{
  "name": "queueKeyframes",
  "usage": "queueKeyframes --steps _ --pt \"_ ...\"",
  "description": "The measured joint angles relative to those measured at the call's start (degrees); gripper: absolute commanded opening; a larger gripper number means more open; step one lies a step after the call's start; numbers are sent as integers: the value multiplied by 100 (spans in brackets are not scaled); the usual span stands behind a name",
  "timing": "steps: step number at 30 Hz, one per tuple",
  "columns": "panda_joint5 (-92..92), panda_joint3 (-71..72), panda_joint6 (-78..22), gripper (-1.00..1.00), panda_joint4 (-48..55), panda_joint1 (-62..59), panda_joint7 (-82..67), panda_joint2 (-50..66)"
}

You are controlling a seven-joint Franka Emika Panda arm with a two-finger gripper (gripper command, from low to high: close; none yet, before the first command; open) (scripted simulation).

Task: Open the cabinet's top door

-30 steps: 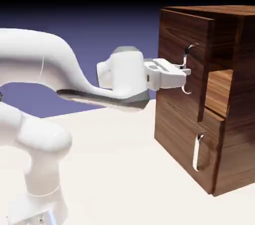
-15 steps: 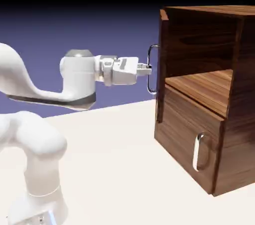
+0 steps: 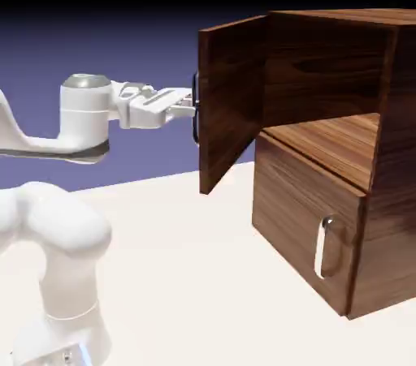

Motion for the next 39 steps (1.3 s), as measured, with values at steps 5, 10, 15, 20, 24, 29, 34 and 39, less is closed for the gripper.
queueKeyframes --steps 5,10,15,20,24,29,34,39 --pt "981 1038 -980 -100 613 -178 171 632" --pt "1779 2076 -1995 -100 1483 -699 400 1396" --pt "2340 3114 -2978 -100 2486 -1514 648 2135" --pt "2698 4150 -3813 -100 3443 -2503 862 2703" --pt "2904 4939 -4301 -100 4087 -3333 952 2942" --pt "3146 5828 -4717 -100 4787 -4371 920 2945" --pt "3412 6595 -5050 -100 5509 -5409 729 2673" --pt "3688 7222 -5431 -100 6375 -6447 403 2202"
